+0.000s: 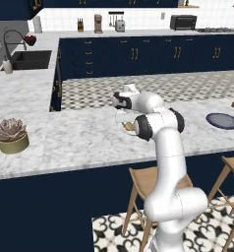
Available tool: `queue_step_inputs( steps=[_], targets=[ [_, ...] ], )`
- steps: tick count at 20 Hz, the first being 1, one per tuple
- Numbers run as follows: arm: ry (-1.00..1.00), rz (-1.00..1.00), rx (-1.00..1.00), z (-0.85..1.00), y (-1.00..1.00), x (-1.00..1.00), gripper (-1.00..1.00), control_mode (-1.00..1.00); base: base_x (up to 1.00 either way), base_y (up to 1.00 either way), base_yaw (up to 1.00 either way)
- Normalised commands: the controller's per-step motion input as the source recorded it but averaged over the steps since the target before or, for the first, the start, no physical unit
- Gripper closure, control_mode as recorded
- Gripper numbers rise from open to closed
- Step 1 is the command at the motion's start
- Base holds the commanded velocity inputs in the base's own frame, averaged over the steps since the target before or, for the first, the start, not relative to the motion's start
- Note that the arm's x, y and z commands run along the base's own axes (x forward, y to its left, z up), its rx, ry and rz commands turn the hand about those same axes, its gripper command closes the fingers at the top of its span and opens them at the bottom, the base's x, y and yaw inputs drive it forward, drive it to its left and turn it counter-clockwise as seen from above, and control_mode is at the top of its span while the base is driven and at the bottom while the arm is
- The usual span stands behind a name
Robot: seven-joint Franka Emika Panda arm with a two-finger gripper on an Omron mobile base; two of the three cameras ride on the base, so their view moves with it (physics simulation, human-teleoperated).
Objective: Place one bun and one sausage from the bowl on each plate.
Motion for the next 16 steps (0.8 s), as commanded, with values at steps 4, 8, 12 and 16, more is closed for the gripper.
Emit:
queue_step_inputs(
  steps=[4, 8, 12, 16],
  targets=[
    [0.00, 0.00, 0.00, -0.09, 0.01, -0.02, -1.00, -1.00, 0.00, 0.00, 0.00],
    [-0.08, 0.00, 0.00, 0.00, 0.00, -0.33, -1.00, -1.00, 0.00, 0.00, 0.00],
    [-0.13, 0.00, 0.00, 0.06, 0.00, -0.48, -1.00, -1.00, 0.00, 0.00, 0.00],
    [-0.19, 0.00, 0.00, 0.34, -0.03, -0.49, -1.00, -1.00, 0.00, 0.00, 0.00]
  ],
)
